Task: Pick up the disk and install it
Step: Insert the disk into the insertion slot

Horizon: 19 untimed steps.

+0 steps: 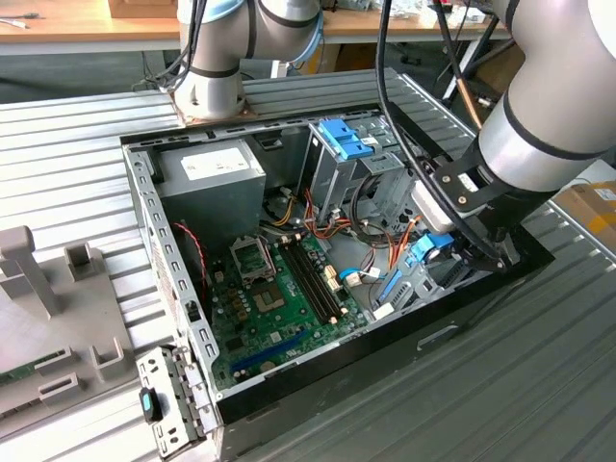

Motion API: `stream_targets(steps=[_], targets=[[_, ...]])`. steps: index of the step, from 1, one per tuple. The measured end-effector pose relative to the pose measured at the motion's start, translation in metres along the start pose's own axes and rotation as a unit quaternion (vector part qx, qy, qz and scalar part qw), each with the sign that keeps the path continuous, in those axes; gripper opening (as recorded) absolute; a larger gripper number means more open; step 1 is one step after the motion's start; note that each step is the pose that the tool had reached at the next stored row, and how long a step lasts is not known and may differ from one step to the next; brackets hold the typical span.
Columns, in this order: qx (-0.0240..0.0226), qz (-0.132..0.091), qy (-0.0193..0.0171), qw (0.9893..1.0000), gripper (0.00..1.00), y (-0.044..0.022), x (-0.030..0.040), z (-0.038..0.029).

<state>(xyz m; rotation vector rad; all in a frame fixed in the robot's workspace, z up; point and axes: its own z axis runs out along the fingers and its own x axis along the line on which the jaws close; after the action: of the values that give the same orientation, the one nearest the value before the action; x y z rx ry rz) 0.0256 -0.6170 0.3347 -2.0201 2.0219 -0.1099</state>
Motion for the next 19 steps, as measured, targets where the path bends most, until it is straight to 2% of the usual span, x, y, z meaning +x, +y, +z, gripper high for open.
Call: stream_targets(steps=[3,5,11,13,15,17,19], targets=[[-0.0002,0.0,0.0,1.0,0.36,0.0006,0.0003,0.0024],[-0.0002,0.0,0.0001,1.0,0.36,0.0017,0.001,0.0064],[-0.0001,0.0,-0.0002,1.0,0.37,0.0016,0.0009,0.0068],[-0.0002,0.0,0.0002,1.0,0.45,0.0016,0.0009,0.0063],[-0.0001,0.0,-0.0004,1.0,0.45,0.0009,0.0005,0.0037],[-0.0001,0.0,-0.0004,1.0,0.45,-0.0009,-0.0005,-0.0033],[-0.0002,0.0,0.0001,1.0,0.45,-0.0044,-0.0026,-0.0168]])
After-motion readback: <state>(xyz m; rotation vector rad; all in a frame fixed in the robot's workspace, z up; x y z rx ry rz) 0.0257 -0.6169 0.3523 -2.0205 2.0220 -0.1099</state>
